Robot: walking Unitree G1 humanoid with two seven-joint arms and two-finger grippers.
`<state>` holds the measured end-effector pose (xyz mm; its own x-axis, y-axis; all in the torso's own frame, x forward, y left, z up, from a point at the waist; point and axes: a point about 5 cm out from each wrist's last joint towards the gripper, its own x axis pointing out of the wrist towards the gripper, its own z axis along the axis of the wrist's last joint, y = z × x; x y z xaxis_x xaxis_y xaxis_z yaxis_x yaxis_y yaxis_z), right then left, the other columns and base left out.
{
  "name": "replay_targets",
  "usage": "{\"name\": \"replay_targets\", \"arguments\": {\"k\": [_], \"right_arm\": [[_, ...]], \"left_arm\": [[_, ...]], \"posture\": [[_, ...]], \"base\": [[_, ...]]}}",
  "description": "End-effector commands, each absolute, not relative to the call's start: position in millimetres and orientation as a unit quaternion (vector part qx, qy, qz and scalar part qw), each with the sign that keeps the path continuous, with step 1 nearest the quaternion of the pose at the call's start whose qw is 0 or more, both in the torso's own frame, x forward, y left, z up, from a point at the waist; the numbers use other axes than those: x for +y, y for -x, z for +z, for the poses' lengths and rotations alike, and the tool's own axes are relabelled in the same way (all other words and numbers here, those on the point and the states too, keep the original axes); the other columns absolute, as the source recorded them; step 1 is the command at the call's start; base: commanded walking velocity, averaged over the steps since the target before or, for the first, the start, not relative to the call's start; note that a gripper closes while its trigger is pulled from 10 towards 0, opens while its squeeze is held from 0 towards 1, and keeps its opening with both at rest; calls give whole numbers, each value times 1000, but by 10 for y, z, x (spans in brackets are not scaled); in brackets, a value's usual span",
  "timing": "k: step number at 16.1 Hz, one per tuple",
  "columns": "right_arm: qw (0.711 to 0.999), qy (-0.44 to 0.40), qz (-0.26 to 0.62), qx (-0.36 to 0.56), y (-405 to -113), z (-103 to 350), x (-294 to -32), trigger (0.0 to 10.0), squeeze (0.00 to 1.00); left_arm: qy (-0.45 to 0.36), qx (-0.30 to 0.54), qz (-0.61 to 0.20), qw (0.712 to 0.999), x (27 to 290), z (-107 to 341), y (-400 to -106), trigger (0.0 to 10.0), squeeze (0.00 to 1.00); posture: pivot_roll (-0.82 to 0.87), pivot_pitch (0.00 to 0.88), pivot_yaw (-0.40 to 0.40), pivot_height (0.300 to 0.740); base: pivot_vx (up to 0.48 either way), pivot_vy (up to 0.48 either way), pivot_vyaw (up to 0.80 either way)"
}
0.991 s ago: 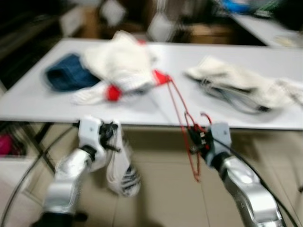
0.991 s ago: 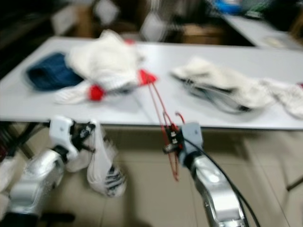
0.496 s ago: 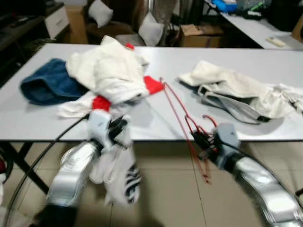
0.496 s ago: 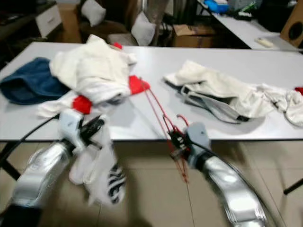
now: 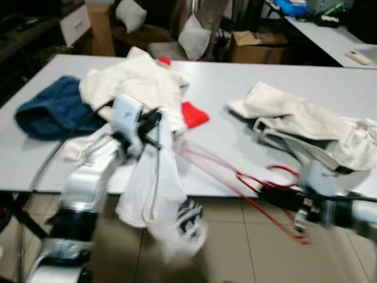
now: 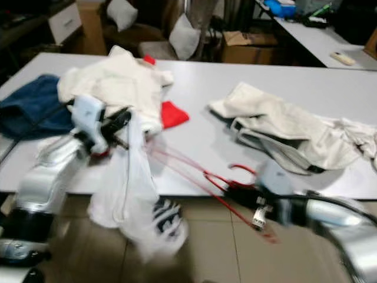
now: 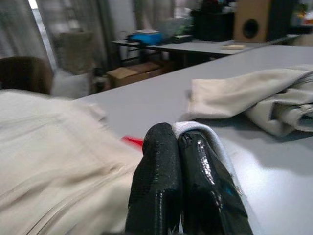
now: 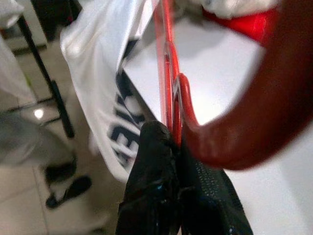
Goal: Hang hanger
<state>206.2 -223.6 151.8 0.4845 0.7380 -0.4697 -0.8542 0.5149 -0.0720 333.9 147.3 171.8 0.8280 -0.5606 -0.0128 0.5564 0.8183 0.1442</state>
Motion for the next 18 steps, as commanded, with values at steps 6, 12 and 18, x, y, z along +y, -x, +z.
{"name": "replay_targets", "arguments": {"k": [6,12,18], "right_arm": [[802,182,526,216,-1884,1798,-2356,10000,0],[806,186,538,164,-1969,2035,-2294,10000,0],[821,203,507,164,-2149,1901,-2177,10000,0]], "left_arm": [[-106,-74,-297,946,1547,2255,-3650,10000,0],[-100,-145,-384,907,1153,2765,-3713,10000,0],[-46,-182,-441,878,900,3089,-3537,10000,0]], "posture": [[-55,0,-21,740],[-43,0,-33,740],[-40,0,-36,740]], "base": [[357,0,0],[358,0,0],[59,0,0]]}}
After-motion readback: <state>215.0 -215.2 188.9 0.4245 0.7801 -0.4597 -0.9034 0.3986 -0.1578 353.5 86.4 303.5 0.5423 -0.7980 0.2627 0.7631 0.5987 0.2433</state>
